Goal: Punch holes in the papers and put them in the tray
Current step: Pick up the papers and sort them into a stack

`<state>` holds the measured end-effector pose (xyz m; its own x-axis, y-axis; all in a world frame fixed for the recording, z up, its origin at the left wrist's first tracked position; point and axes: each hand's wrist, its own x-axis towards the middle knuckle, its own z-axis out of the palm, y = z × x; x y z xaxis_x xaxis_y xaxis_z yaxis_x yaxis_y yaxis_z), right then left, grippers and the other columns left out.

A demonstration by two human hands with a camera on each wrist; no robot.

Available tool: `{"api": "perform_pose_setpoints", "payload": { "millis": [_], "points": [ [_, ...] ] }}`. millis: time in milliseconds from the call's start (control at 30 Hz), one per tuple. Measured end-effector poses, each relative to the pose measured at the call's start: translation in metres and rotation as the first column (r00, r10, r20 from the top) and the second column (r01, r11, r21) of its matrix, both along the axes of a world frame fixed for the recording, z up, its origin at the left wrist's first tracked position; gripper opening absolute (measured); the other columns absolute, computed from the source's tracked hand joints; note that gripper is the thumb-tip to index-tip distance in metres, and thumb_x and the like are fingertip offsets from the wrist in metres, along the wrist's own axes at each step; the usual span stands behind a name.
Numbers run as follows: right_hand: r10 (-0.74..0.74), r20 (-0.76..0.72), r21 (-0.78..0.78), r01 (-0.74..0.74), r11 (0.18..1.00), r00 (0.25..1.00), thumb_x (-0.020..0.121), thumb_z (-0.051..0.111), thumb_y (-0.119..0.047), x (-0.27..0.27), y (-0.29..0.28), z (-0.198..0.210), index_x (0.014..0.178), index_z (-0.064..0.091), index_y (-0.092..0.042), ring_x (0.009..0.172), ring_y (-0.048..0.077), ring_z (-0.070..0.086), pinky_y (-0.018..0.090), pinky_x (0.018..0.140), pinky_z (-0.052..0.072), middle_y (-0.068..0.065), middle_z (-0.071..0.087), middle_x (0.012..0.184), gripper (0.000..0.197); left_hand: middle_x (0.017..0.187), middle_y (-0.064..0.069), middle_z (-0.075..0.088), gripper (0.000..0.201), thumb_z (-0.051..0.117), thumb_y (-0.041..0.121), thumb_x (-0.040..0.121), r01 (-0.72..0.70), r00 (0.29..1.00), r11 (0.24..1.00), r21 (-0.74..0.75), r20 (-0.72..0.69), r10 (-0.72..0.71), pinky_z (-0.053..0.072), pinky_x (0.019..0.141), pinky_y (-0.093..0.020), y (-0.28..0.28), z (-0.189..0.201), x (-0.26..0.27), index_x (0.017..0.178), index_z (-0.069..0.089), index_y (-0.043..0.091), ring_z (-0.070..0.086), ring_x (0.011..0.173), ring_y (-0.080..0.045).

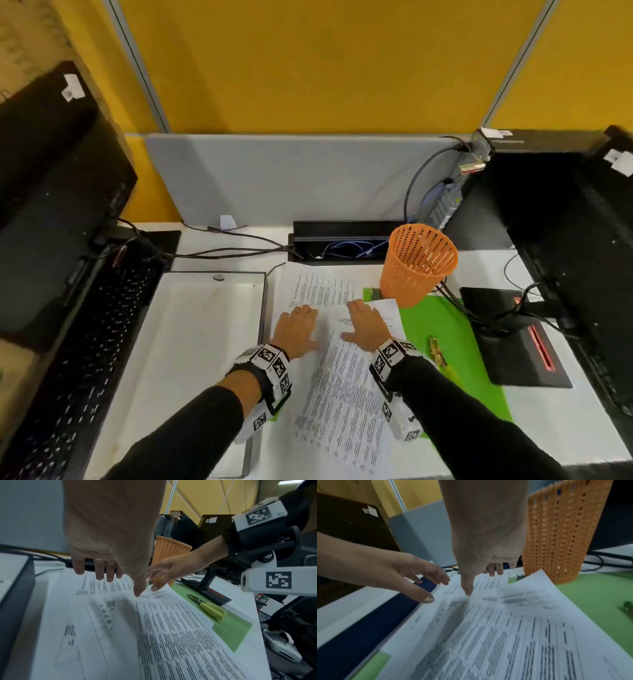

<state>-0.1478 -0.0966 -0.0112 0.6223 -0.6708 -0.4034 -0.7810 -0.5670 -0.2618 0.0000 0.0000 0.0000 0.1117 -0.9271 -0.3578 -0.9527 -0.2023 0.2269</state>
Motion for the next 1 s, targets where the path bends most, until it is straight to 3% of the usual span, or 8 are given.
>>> {"api": "perform_pose_setpoints", "payload": {
  "millis": [167, 367, 767, 900, 1000],
  "points": [
    [-0.038, -0.037, 0.043, 0.039, 0.998, 0.999, 0.068, 0.078, -0.038, -0.009, 0.012, -0.024, 0.141, 0.019, -0.008, 0.131, 0.030, 0.031, 0.046, 0.108, 0.032, 0.013, 0.026, 0.144, 0.098, 0.153, -0.007, 0.023, 0.100, 0.071, 0.051, 0.073, -0.008, 0.998, 0.996, 0.086, -0.054, 0.013, 0.025, 0.114, -0.041, 0.010, -0.030, -0.014, 0.147, 0.018, 0.010, 0.026, 0.140, -0.025],
    [-0.103, -0.057, -0.003, 0.103, 0.995, 0.993, 0.058, 0.084, -0.039, -0.009, 0.013, -0.036, 0.135, 0.025, -0.009, 0.126, 0.028, 0.032, 0.049, 0.103, 0.035, 0.009, 0.029, 0.137, 0.102, 0.159, -0.010, 0.002, 0.121, 0.080, 0.046, 0.064, -0.004, 1.000, 0.998, 0.057, -0.025, 0.005, 0.018, 0.119, -0.043, 0.016, -0.047, -0.019, 0.150, 0.004, 0.008, 0.008, 0.147, -0.026],
    [-0.139, -0.121, 0.084, 0.150, 0.985, 0.983, 0.052, 0.088, -0.031, 0.001, 0.005, -0.031, 0.129, 0.027, -0.012, 0.127, 0.030, 0.030, 0.060, 0.104, 0.030, 0.009, 0.030, 0.135, 0.100, 0.159, -0.010, 0.004, 0.126, 0.080, 0.049, 0.062, -0.054, 0.995, 0.997, 0.055, -0.083, 0.058, 0.023, 0.117, -0.041, 0.019, -0.053, -0.013, 0.150, 0.001, 0.008, 0.011, 0.146, -0.025],
    [-0.127, -0.128, 0.101, 0.140, 0.985, 0.984, 0.058, 0.085, -0.029, 0.002, 0.004, -0.025, 0.126, 0.036, -0.015, 0.125, 0.029, 0.033, 0.058, 0.103, 0.027, 0.005, 0.047, 0.130, 0.086, 0.159, -0.010, 0.003, 0.127, 0.080, 0.049, 0.063, -0.070, 0.991, 0.995, 0.066, -0.109, 0.077, 0.022, 0.118, -0.041, 0.020, -0.054, -0.012, 0.150, -0.003, 0.008, 0.010, 0.147, -0.025],
    [-0.136, -0.077, 0.031, 0.139, 0.990, 0.988, 0.074, 0.075, -0.020, 0.003, 0.002, -0.018, 0.118, 0.054, -0.020, 0.120, 0.026, 0.039, 0.056, 0.102, 0.024, 0.002, 0.056, 0.121, 0.049, 0.158, -0.010, 0.008, 0.129, 0.082, 0.044, 0.063, -0.125, 0.975, 0.991, 0.046, -0.180, 0.131, 0.022, 0.116, -0.041, 0.019, -0.052, -0.014, 0.150, -0.006, 0.008, 0.014, 0.145, -0.025]
  ]
}}
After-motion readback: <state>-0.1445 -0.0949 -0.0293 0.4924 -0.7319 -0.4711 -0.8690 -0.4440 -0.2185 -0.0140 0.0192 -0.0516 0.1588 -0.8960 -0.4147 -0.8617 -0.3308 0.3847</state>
